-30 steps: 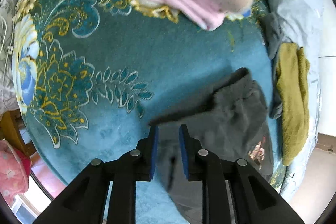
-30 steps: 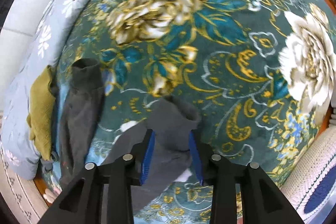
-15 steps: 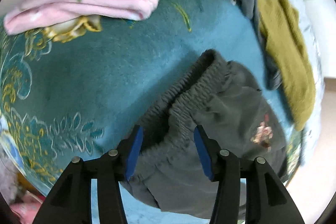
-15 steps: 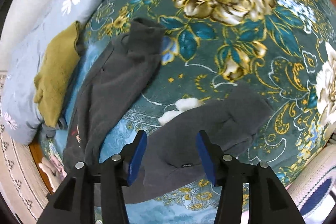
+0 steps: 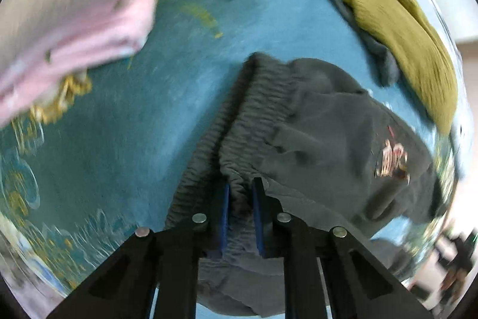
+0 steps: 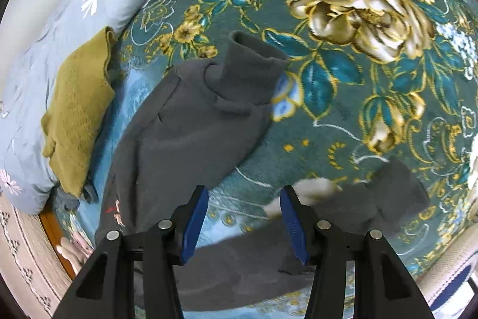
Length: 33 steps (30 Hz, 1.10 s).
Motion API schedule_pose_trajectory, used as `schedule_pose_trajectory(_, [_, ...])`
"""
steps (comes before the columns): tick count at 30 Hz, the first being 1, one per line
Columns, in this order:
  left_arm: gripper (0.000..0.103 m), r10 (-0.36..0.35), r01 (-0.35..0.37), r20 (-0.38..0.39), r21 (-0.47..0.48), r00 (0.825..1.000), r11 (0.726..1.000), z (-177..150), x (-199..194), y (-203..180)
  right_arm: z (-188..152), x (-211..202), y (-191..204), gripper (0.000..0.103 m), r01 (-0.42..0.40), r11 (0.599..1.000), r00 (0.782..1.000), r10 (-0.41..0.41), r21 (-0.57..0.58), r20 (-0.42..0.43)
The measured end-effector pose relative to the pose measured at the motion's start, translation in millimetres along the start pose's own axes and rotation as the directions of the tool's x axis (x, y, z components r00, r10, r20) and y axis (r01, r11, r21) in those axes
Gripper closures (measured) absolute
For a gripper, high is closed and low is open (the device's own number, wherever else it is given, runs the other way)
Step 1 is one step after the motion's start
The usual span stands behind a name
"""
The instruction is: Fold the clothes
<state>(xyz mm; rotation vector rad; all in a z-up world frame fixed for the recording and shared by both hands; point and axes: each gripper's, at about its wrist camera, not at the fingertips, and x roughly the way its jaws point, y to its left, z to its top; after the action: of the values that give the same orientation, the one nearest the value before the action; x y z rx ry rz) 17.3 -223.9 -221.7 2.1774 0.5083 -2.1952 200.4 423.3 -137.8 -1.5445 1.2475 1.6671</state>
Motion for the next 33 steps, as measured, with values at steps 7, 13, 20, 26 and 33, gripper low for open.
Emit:
schedule_pose_trajectory(7, [0.093, 0.052, -0.043, 0.055, -0.152, 0.997, 0.987, 2.8, -2.0, 31.8, 24.8, 6.8, -9.7, 0.049, -0.009, 0.998, 0.999, 0.007, 0.059, 0.036])
schedule_pose_trajectory(13, [0.093, 0.093, -0.092, -0.008, -0.239, 0.996, 0.967, 11.7, 20.7, 29.1, 50.9, 19.2, -26.7, 0.049, -0.008, 0.989, 0.997, -0.003, 0.151, 0.072])
schedule_pose_trajectory(20, [0.089, 0.124, -0.129, -0.04, -0.209, 0.992, 0.969, 10.4, 23.2, 19.0, 70.3, 52.0, -36.3, 0.049, -0.1, 0.959, 0.992, 0.074, 0.267, 0.104])
schedule_pose_trajectory(26, [0.088, 0.155, -0.165, -0.061, -0.223, 0.986, 0.961, 9.5, 28.0, 10.4, 69.8, 71.1, -33.7, 0.05, -0.179, 0.916, 0.983, 0.153, 0.358, 0.101])
schedule_pose_trajectory(33, [0.087, 0.164, -0.174, -0.062, -0.224, 0.985, 0.959, 4.1, 31.1, 2.1, 79.7, 55.9, -29.6, 0.093, -0.141, 0.944, 0.986, 0.108, 0.297, 0.126])
